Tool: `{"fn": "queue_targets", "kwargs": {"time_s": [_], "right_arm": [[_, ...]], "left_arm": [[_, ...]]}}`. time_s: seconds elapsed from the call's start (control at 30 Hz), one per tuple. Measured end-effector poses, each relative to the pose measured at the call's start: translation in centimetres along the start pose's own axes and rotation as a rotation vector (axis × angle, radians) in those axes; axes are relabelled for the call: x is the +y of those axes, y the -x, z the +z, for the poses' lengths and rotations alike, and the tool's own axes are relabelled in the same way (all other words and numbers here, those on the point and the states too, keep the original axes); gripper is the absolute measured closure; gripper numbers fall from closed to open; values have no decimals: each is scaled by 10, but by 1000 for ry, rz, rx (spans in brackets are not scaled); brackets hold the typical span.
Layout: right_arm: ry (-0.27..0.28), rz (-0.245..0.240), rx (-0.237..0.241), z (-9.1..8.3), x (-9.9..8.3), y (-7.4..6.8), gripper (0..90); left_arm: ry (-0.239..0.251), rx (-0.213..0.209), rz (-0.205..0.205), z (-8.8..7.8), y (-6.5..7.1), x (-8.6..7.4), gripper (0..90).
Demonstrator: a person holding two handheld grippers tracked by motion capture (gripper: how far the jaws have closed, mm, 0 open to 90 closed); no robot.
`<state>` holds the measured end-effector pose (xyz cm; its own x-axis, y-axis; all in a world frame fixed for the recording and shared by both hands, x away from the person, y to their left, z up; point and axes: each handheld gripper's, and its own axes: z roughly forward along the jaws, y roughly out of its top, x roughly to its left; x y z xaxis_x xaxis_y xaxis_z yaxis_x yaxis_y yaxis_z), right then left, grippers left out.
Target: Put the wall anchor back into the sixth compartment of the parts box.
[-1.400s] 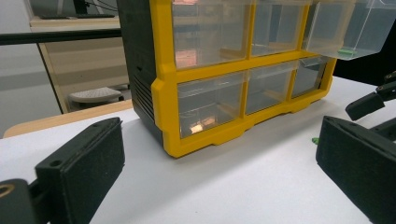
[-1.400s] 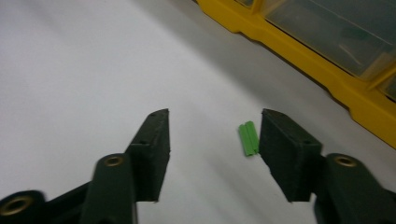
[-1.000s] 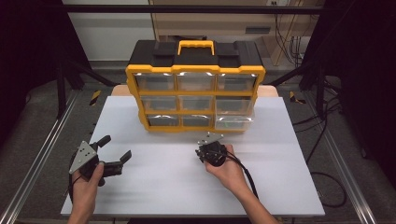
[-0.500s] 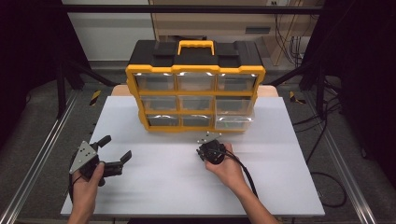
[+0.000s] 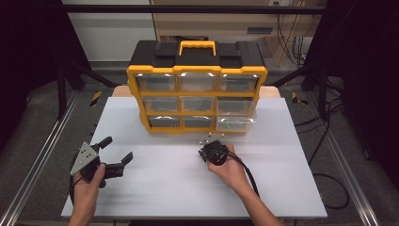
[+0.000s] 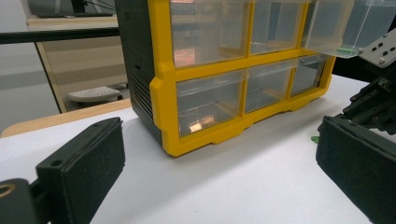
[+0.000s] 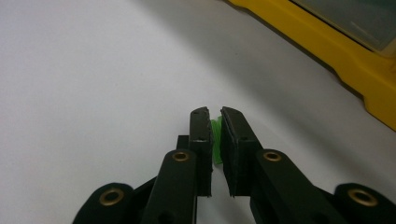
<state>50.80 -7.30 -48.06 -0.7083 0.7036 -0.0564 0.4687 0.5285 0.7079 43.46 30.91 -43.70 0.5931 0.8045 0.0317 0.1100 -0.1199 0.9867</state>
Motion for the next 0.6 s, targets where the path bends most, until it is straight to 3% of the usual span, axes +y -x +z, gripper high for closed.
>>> {"fn": "queue_targets", "kwargs": {"time_s": [0.37, 0.6], "right_arm": [[-8, -5, 24, 0, 0, -1, 840], [-7, -10, 11, 2, 0, 0, 824]], "left_arm": [[-2, -1, 0, 0, 0, 0, 15], [-3, -2, 1, 1, 0, 0, 15]]}}
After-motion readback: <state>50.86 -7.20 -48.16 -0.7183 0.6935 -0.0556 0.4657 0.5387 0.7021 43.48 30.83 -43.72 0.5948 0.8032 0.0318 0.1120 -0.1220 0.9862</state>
